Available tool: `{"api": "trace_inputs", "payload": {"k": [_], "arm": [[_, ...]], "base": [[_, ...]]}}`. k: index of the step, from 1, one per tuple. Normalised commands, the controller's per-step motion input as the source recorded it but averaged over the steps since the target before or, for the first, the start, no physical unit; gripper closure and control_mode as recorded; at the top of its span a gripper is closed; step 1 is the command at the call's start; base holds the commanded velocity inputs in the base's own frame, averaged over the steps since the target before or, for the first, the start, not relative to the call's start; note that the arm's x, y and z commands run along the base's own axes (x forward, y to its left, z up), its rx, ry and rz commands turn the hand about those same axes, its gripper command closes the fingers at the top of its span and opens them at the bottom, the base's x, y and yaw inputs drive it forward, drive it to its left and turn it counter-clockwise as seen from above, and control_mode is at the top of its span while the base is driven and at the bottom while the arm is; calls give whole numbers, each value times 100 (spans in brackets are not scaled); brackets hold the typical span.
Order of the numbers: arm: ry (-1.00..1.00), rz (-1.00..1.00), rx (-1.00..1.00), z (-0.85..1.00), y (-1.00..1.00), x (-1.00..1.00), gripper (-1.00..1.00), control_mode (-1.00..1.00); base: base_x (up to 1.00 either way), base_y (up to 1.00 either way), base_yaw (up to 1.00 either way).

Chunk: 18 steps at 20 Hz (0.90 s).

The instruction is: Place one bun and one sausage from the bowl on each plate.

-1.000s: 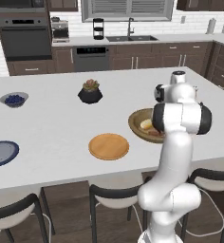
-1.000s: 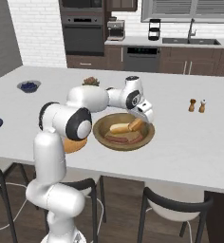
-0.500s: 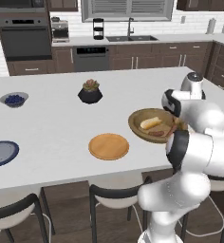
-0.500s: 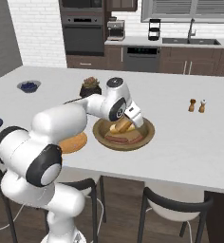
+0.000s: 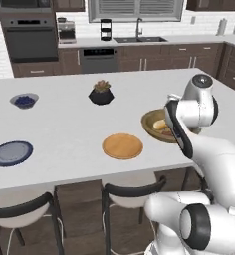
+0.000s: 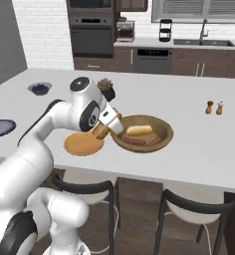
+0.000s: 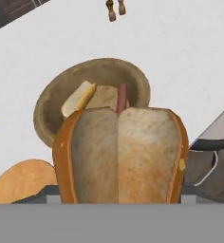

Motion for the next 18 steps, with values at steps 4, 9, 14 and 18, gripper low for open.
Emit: {"api": "trace_inputs", "payload": {"k": [4,9,14,18], "arm": [[0,0,0,0,0,0,100,100],[0,0,0,0,0,0,100,100],[0,0,0,0,0,0,100,100],[0,0,0,0,0,0,100,100]], "base": [[-64,100,0],[-15,100,0],[15,100,-7],[48,100,-11]]}}
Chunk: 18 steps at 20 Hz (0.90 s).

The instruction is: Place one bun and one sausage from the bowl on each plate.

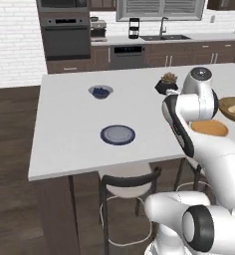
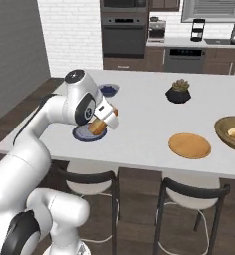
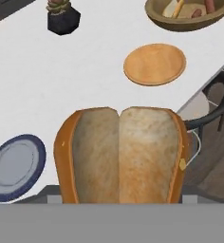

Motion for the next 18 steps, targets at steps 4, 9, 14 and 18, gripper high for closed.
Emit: {"api": "trace_inputs", "payload": {"k": [4,9,14,18], "arm": [[0,0,0,0,0,0,100,100],[6,0,7,-24,-5,40,100,-100],[33,-1,17,-85,14,100,100,-100],[27,-2,0,-92,75,81,100,-100]], "base": [[72,93,-13],[60,31,-5],[0,0,0],[0,0,0]]}}
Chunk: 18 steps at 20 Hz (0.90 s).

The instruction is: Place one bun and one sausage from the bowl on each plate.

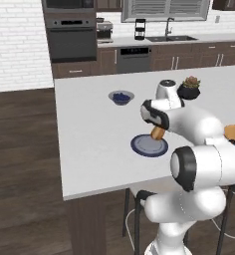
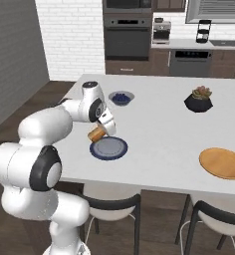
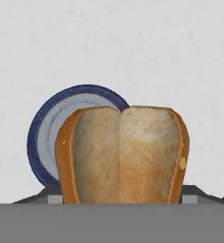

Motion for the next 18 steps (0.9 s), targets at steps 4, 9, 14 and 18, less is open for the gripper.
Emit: {"api": "trace_inputs", "payload": {"k": [4,9,14,18], "arm": [[21,0,0,-63,4,43,100,-100],[6,0,0,-81,-1,59,100,-100],[1,0,0,-88,0,45,-100,-100],[0,1,0,-17,0,4,-100,-100]], "base": [[0,0,0],[0,0,0],[0,0,0],[0,0,0]]}}
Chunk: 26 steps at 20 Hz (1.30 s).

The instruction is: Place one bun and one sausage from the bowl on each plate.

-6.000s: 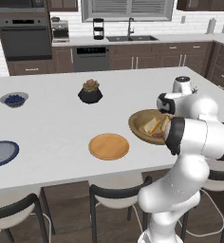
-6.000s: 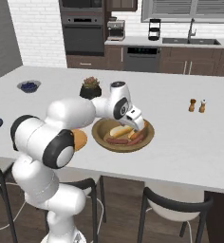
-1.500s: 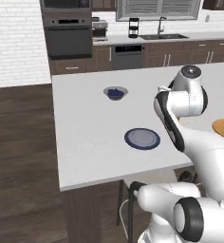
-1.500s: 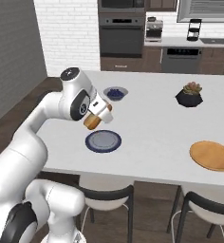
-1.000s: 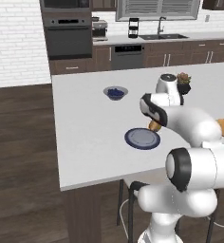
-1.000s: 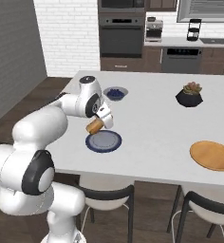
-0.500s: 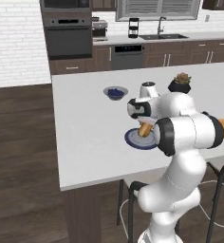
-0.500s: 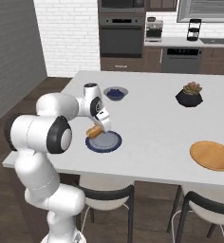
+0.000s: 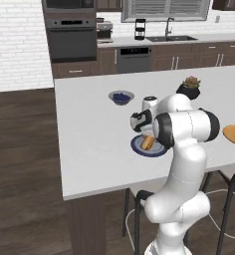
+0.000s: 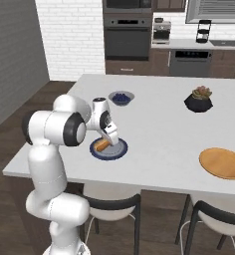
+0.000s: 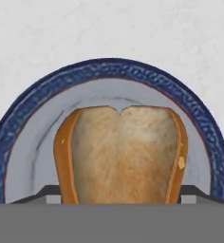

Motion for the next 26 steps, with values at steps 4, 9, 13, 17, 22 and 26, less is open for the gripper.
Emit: {"api": "trace_inputs", "payload": {"k": [4,9,13,17,22,26], "arm": [[0,0,3,0,-10,0,-100,-100],[-5,0,5,25,-6,-11,-100,-100],[-17,0,0,68,0,-70,-100,-100],[-15,0,-3,84,0,-100,-100,-100],[-4,2,-6,76,0,-100,-100,-100],[0,12,-11,73,9,-100,-100,-100]], "base": [[0,0,0],[0,0,0],[0,0,0],[0,0,0],[0,0,0],[0,0,0]]}}
